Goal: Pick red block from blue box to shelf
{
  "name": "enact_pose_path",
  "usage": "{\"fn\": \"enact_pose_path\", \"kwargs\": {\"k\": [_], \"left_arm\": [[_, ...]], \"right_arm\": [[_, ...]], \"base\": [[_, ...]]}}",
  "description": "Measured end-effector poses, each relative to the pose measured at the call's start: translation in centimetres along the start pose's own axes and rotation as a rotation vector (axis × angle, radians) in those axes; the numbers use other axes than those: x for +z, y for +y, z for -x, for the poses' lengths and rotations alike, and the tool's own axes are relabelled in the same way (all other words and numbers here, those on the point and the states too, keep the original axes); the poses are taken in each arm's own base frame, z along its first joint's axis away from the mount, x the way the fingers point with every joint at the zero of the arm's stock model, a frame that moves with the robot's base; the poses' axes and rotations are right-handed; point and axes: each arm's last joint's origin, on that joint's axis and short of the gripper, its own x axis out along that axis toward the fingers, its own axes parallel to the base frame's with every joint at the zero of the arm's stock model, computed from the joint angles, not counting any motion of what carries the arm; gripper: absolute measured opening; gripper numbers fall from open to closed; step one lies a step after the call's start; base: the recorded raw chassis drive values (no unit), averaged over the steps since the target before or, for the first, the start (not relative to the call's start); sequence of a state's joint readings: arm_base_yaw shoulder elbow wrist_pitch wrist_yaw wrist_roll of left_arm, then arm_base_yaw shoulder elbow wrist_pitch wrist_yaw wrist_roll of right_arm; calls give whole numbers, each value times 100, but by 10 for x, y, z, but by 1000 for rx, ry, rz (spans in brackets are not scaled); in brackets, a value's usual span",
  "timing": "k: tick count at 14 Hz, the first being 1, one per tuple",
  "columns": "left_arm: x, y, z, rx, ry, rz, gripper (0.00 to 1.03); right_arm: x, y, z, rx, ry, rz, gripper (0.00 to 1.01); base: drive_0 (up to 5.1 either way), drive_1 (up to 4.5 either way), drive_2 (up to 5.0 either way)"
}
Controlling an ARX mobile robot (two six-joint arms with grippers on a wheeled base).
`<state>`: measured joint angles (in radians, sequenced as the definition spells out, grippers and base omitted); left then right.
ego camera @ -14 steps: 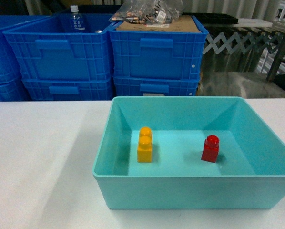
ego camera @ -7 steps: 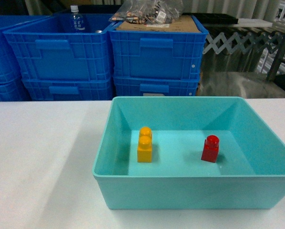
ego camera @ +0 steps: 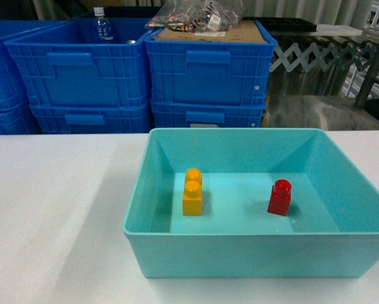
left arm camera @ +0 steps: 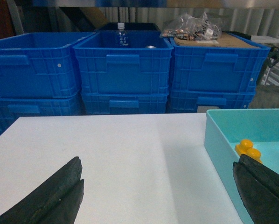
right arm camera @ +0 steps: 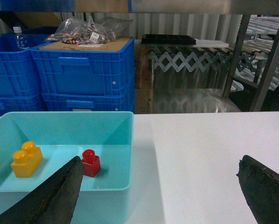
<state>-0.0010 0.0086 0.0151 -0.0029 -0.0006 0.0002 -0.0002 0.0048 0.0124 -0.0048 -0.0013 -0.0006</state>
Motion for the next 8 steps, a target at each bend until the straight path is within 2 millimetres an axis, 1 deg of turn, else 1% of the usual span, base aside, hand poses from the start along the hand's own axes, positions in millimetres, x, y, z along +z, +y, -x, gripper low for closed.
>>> {"fn": "enact_pose_path", "kwargs": {"k": [8], "left_arm": [[0, 0, 0, 0, 0, 0, 98]], "right_arm": [[0, 0, 0, 0, 0, 0, 98]], "base": [[0, 0, 0]]}}
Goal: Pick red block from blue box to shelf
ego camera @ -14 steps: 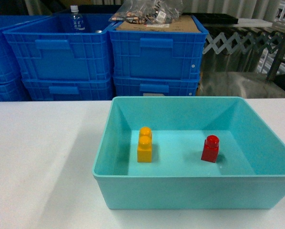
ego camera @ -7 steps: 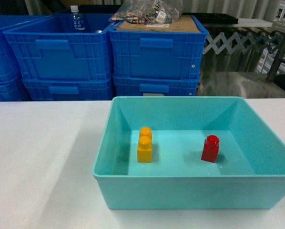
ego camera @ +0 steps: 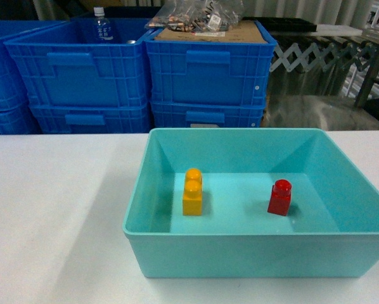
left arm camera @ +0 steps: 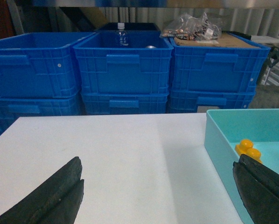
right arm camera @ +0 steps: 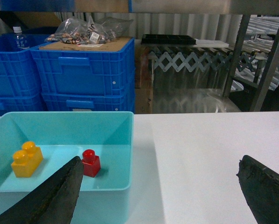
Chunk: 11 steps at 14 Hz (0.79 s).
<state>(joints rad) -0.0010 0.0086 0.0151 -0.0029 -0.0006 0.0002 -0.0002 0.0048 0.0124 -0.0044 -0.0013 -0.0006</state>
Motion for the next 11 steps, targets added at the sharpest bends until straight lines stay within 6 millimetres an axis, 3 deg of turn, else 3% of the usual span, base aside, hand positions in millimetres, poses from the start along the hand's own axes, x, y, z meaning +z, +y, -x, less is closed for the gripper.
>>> {"fn": "enact_pose_path", "kwargs": {"k": [11], "left_arm": [[0, 0, 0, 0, 0, 0, 98]], "right_arm": [[0, 0, 0, 0, 0, 0, 98]], "base": [[0, 0, 0]]}}
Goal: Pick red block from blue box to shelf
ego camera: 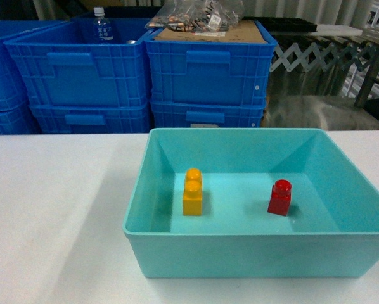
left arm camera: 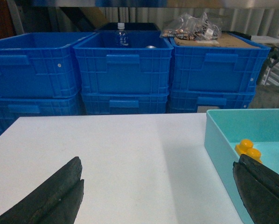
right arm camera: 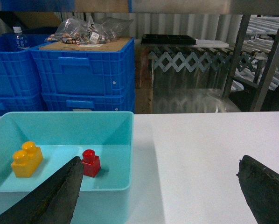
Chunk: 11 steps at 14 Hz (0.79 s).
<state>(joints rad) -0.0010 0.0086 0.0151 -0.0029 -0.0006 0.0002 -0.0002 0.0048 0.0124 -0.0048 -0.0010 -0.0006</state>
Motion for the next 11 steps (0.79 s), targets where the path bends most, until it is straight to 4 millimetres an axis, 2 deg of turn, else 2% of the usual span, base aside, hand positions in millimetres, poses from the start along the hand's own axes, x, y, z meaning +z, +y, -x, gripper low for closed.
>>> {"fn": "enact_pose_path", "kwargs": {"k": [11], "left_arm": [[0, 0, 0, 0, 0, 0, 98]], "right_arm": [[0, 0, 0, 0, 0, 0, 98]], "base": [[0, 0, 0]]}}
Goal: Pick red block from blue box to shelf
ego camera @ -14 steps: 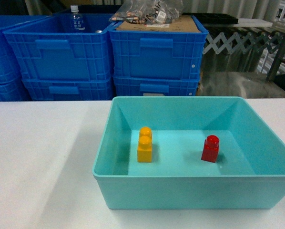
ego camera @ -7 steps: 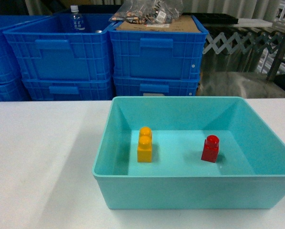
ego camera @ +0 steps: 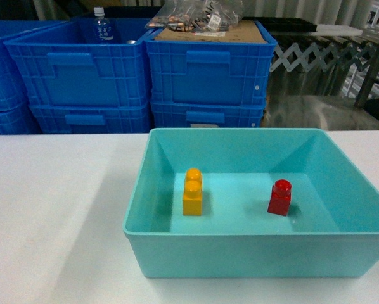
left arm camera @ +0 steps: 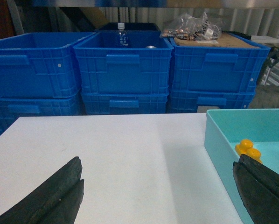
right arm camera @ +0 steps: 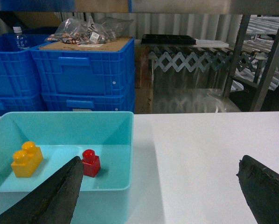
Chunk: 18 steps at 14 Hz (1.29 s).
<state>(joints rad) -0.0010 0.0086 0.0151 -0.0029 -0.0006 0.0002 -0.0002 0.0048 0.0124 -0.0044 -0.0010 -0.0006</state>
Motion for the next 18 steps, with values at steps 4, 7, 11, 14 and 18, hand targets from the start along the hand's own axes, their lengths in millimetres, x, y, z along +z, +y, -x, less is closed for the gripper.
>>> {"fn": "enact_pose_path", "kwargs": {"k": [4, 7, 11, 14, 18], "left_arm": [[0, 0, 0, 0, 1, 0, 98], [0, 0, 0, 0, 1, 0, 98], [0, 0, 0, 0, 0, 0, 98], [0, 0, 0, 0, 1, 0, 98], [0, 0, 0, 0, 1, 0, 98]], "right_arm": [[4, 10, -10, 253, 225, 105, 98], [44, 49, -47, 391, 246, 142, 98], [22, 144, -137, 453, 558, 79, 98], [-17, 172, -188, 359, 684, 95, 98], [-43, 167, -228, 236, 741, 107, 98]], "base": [[0, 0, 0], [0, 0, 0], [0, 0, 0], [0, 0, 0], [0, 0, 0]]}}
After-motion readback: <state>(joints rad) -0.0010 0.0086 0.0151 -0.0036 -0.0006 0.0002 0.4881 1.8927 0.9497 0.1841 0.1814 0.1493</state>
